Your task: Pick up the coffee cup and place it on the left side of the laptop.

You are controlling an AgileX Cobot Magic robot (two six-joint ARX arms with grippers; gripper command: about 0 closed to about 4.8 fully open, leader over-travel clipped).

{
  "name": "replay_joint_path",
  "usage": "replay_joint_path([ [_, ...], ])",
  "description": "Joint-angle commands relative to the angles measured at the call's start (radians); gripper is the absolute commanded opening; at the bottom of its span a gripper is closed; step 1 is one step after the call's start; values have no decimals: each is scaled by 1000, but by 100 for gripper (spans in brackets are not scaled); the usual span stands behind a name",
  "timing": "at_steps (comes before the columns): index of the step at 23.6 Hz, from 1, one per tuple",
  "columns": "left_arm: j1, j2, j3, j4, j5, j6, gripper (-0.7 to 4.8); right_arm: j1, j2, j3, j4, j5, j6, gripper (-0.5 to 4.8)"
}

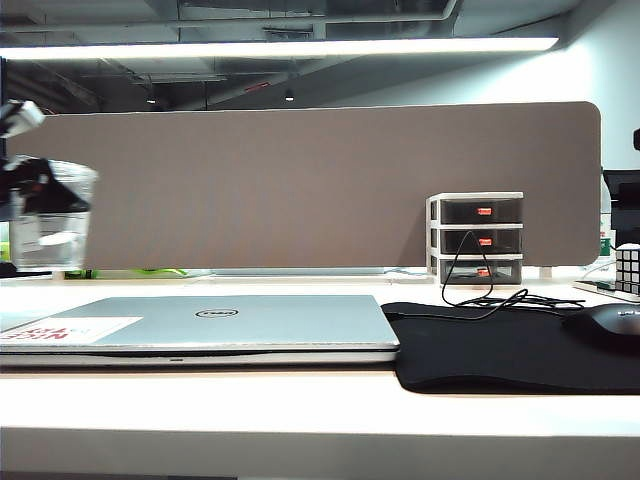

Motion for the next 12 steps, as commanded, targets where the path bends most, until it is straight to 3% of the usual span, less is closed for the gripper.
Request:
replay_joint_path([
  [1, 50, -64, -94, 62, 8, 11, 362, 1, -2, -5, 11, -5, -3, -1],
  [12, 85, -80, -364, 395, -39, 0, 361, 1, -2, -5, 10, -27, -3, -1],
])
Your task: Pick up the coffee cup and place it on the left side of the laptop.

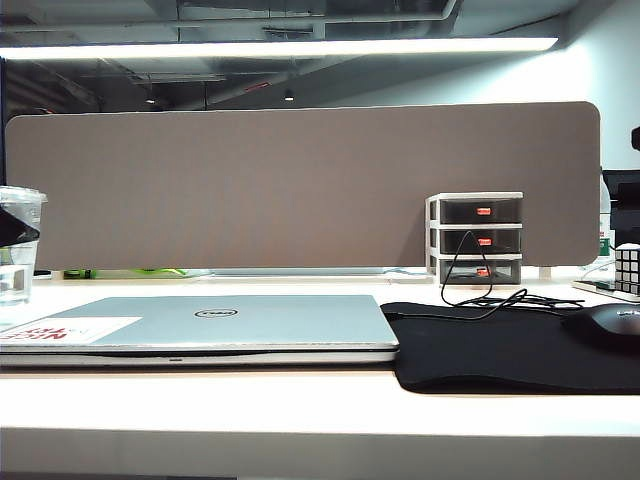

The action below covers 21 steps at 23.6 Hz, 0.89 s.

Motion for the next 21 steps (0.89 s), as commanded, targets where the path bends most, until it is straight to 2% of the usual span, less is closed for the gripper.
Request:
replay_joint_path([
  [1, 4, -8, -35, 75, -6, 0, 361, 1, -2, -5, 11, -6, -3, -1],
  [11, 6, -6, -59, 74, -47, 4, 362, 1, -2, -5, 10, -6, -3, -1],
  [21, 11, 51, -59, 84, -48, 4, 363, 1, -2, -5, 10, -6, -3, -1],
])
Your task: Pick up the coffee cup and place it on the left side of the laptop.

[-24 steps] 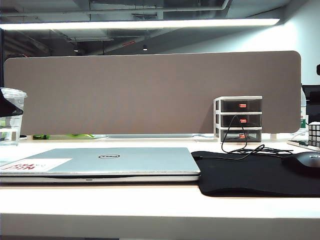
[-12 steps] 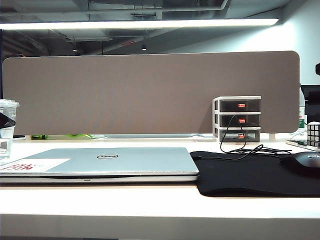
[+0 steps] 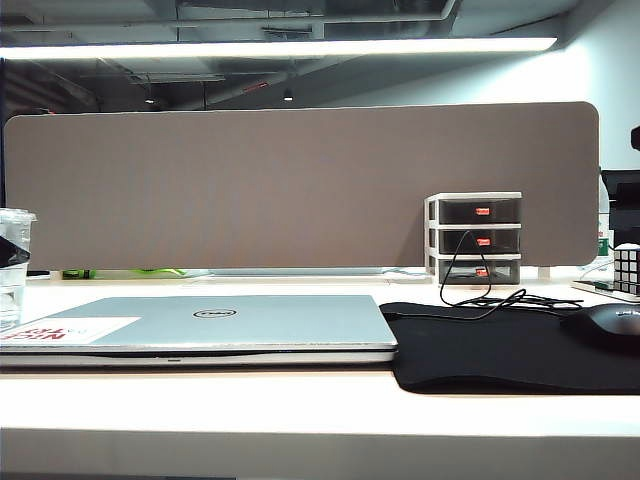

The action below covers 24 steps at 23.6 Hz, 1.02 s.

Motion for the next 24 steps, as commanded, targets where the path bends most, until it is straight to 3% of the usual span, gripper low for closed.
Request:
replay_joint_path([
  [1, 4, 5, 1, 3, 3, 3, 365, 1, -2, -5, 10, -3, -3, -1],
  [3, 4, 5, 1, 10, 5, 3, 396, 1, -2, -5, 10, -3, -3, -1],
  [4, 4, 5, 1, 10, 5, 3, 479, 1, -2, -5, 10, -3, -3, -1],
  [15, 5, -17, -11, 10, 37, -35, 479, 1, -2, -5, 10, -3, -3, -1],
  [24, 92, -131, -161, 8, 77, -42, 479, 1, -2, -5, 11, -3, -3, -1],
])
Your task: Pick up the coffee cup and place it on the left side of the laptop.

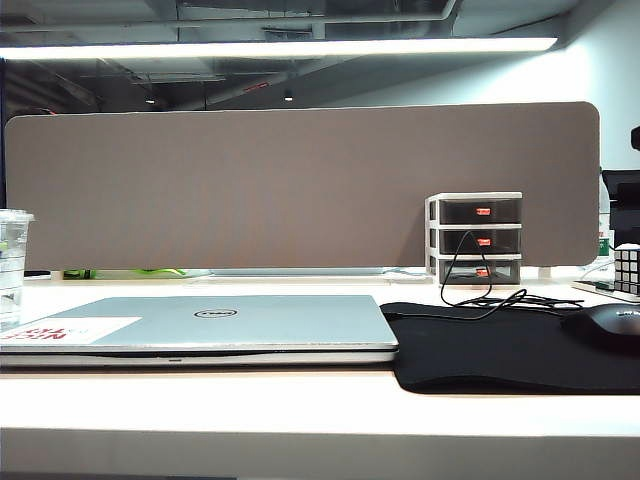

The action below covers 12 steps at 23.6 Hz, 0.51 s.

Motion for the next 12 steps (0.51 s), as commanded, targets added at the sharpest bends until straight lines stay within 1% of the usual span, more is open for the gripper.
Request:
replay_joint_path([
  [1, 25, -44, -47, 6, 15, -11, 479, 1, -2, -5, 11, -2, -3, -1],
  [4, 38, -86, -96, 8, 11, -39, 479, 1, -2, -5, 11, -2, -3, -1],
  [5, 40, -124, -133, 8, 11, -60, 479, 1, -2, -5, 11, -2, -3, -1],
  [7, 40, -196, -190, 12, 5, -61, 479, 1, -2, -5, 11, -2, -3, -1],
  [9, 40, -246, -220, 19, -12, -65, 429, 1, -2, -5, 11, -2, -3, -1],
  [11, 39, -290, -240, 17, -15, -84, 423, 1, -2, -5, 10, -2, -3, -1],
  [12, 39, -316, -251, 16, -15, -114, 390, 1, -2, -5, 10, -2, -3, -1],
])
